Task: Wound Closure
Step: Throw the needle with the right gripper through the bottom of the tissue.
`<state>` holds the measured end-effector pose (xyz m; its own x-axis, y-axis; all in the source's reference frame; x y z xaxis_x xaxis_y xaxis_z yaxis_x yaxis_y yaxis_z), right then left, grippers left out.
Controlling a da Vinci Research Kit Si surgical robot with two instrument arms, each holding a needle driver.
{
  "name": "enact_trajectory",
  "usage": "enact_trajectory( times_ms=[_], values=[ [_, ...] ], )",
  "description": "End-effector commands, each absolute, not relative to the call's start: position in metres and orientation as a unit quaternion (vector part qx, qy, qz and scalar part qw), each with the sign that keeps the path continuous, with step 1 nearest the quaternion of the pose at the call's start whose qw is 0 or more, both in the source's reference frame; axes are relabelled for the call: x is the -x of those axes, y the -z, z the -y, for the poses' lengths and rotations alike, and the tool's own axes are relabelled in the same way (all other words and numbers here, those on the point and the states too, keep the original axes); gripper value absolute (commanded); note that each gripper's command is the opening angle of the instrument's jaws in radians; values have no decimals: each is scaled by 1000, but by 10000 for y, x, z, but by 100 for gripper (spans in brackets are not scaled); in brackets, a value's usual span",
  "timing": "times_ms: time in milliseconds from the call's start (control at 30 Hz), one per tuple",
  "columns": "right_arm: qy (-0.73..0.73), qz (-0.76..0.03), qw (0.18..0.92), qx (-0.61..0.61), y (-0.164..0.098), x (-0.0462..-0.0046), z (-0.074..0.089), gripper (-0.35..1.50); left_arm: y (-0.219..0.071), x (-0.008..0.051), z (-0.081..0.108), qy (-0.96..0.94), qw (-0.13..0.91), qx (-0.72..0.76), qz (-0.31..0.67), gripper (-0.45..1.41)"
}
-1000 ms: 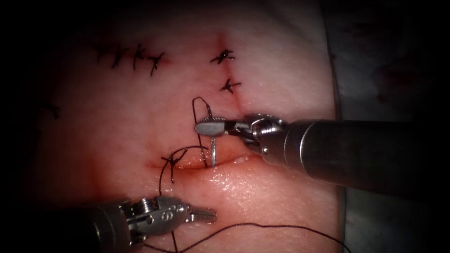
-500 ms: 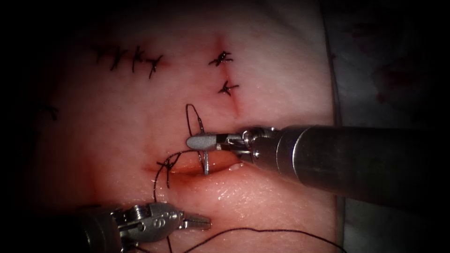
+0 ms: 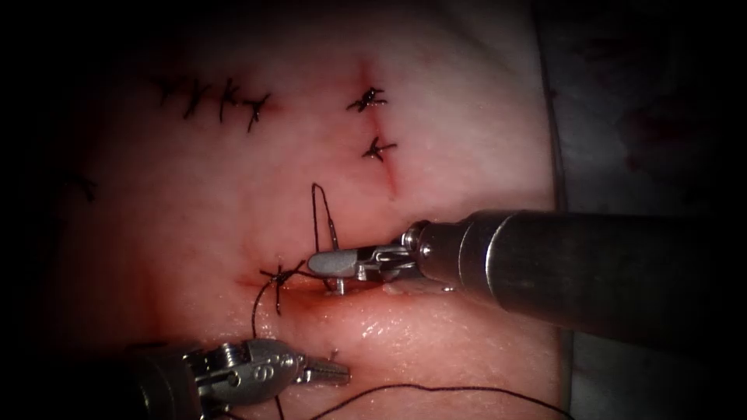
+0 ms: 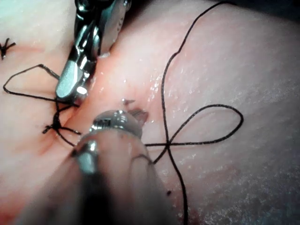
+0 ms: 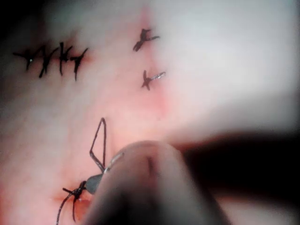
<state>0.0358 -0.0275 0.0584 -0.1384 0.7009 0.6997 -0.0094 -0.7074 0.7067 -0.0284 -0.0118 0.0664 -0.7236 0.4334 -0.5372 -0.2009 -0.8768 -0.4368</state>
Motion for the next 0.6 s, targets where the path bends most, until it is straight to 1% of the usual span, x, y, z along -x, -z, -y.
enact_trajectory(
  times_ms=[33,200,267,300,333,367,400,433,467,500,533,567,600],
  values=[
    [-692,-283,253,-615,-579,-371,282,-35,-670,289,118,-911,173,329,177,-38],
    [-677,-276,259,-631,-566,-374,294,-35,-669,287,114,-911,174,328,177,-38],
    [-680,-297,241,-626,-568,-372,287,-35,-667,286,114,-912,174,328,177,-38],
    [-680,-329,237,-611,-573,-369,278,19,-666,285,115,-912,174,328,177,-38],
    [-682,-345,248,-596,-576,-365,271,32,-666,285,115,-912,174,328,177,-38],
    [-683,-361,261,-578,-582,-359,261,57,-665,284,116,-912,174,328,177,-38],
    [-683,-381,278,-558,-586,-354,253,67,-665,283,116,-912,173,328,177,-38],
    [-692,-394,282,-535,-592,-348,243,91,-664,281,117,-912,172,328,178,-38],
    [-690,-414,305,-510,-595,-343,237,98,-664,280,117,-912,172,328,178,-38],
    [-692,-419,311,-499,-598,-340,233,103,-664,279,118,-912,172,328,177,-38],
    [-688,-434,341,-471,-603,-334,226,108,-663,278,119,-912,171,328,177,-38],
    [-689,-435,349,-463,-605,-332,224,109,-663,277,119,-912,171,328,177,-38],
    [-680,-447,387,-434,-608,-328,220,109,-662,277,120,-912,171,328,177,-38]
  ],
)
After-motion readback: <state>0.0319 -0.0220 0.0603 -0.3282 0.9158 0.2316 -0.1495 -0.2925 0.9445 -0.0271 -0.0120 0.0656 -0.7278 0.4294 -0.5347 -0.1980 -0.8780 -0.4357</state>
